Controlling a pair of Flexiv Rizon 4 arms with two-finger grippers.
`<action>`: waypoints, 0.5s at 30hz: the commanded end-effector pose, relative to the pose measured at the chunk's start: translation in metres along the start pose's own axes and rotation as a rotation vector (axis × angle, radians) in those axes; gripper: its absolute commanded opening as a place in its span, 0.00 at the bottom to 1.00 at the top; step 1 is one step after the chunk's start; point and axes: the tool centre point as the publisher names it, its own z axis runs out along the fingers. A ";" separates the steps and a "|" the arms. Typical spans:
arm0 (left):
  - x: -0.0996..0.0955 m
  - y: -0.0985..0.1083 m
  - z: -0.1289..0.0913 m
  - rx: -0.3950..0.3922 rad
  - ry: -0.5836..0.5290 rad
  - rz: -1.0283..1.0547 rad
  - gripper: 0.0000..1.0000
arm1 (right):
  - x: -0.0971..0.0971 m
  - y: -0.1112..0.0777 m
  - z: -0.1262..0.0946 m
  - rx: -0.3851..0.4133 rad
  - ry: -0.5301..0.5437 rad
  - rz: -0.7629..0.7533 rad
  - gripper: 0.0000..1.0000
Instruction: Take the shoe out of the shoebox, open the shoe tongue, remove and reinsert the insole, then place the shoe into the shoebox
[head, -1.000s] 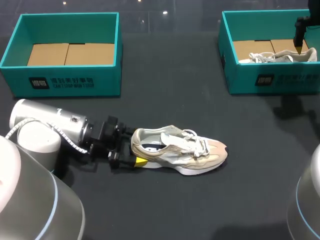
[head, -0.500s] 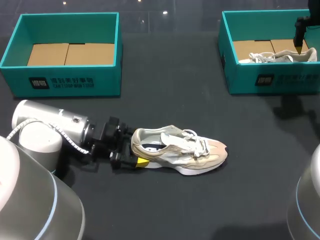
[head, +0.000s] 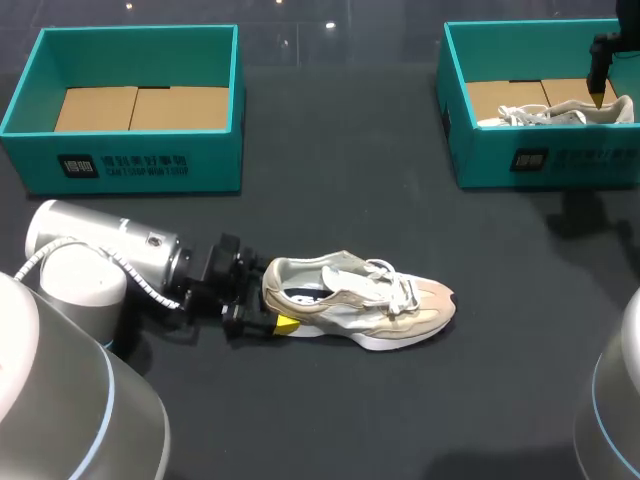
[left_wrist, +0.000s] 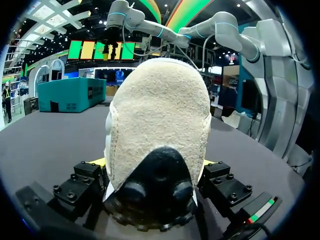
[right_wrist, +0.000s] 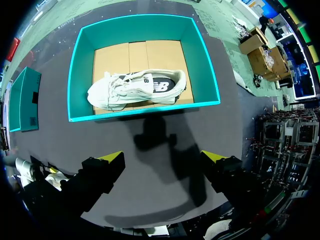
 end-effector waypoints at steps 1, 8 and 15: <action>0.004 0.000 -0.002 -0.002 -0.004 0.001 0.00 | 0.000 -0.001 0.000 -0.001 0.000 0.001 1.00; 0.004 0.000 -0.002 -0.002 -0.004 0.001 0.00 | 0.000 -0.001 0.000 -0.001 0.000 0.001 1.00; 0.004 0.000 -0.002 -0.002 -0.004 0.001 0.00 | 0.000 -0.001 0.000 -0.001 0.000 0.001 1.00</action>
